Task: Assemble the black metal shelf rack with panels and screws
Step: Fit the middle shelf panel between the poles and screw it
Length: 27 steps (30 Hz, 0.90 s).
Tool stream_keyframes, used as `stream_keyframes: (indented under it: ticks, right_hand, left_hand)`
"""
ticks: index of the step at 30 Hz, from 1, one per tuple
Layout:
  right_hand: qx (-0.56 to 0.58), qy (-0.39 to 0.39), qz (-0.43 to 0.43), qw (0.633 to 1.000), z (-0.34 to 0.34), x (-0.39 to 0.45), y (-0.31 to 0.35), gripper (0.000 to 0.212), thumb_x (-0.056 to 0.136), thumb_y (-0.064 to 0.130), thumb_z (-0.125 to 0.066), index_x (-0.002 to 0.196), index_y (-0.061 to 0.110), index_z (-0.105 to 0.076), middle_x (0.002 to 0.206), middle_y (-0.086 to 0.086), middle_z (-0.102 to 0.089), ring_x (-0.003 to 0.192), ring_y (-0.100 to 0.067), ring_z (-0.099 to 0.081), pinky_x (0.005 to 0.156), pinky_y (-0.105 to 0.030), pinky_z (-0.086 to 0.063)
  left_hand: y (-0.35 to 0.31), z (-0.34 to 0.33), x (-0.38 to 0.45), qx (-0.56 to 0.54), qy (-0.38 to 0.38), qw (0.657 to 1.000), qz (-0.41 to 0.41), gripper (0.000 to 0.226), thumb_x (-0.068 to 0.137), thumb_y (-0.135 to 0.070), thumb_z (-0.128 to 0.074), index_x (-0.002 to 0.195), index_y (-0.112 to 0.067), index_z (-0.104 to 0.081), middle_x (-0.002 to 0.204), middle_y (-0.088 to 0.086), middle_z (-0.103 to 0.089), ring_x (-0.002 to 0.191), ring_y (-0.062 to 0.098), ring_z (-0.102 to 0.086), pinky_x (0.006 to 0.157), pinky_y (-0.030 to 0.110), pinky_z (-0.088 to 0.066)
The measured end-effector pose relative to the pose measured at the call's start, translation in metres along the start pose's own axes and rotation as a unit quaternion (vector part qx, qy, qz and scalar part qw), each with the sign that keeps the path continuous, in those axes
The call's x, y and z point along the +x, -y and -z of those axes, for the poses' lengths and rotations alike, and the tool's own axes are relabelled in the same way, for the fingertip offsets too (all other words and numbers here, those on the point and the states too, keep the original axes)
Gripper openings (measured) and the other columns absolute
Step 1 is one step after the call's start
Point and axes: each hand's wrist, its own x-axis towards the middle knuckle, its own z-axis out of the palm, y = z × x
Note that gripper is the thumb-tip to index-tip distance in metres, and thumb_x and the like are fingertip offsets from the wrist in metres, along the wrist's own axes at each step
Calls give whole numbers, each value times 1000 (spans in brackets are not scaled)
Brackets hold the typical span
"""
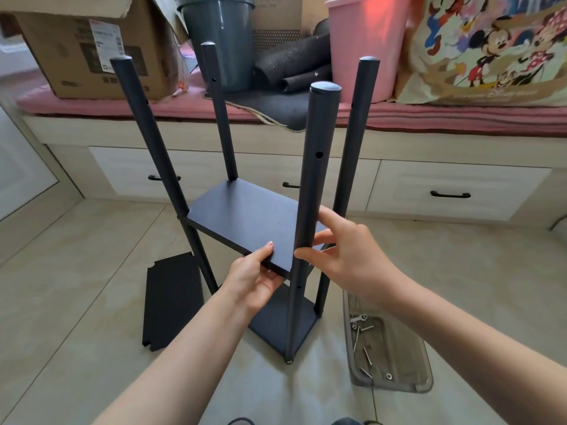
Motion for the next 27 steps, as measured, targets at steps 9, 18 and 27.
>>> stream_keyframes:
  ticks: [9,18,27]
  right_hand:
    - [-7,18,0,1000,1,1,4,61,87,13,-72,134,44,-48,103,33,-62,93,7,-64,65,-11,-53]
    - [-18,42,-9,999,1,1,5,45,91,15,-68,117,44,-47,101,13,-70,83,5,-68,67,-24,-59]
    - [-16,35,4,999,1,1,1,52,90,15,-69,107,58,-45,97,16,-72,84,7,-69,71,-26,-60]
  left_hand:
    - [0,-1,-7,36,15,999,-31,35,104,-8,-48,138,-1,-49,130,21,-65,119,40,-63,101,55,-50]
    - [14,11,-8,52,7,997,-54,33,103,-9,-52,135,-5,-53,123,17,-69,112,38,-68,95,60,-53]
    - [14,17,-1,33,40,998,-34,34,104,-8,-48,137,-4,-52,127,18,-67,117,38,-65,97,59,-52]
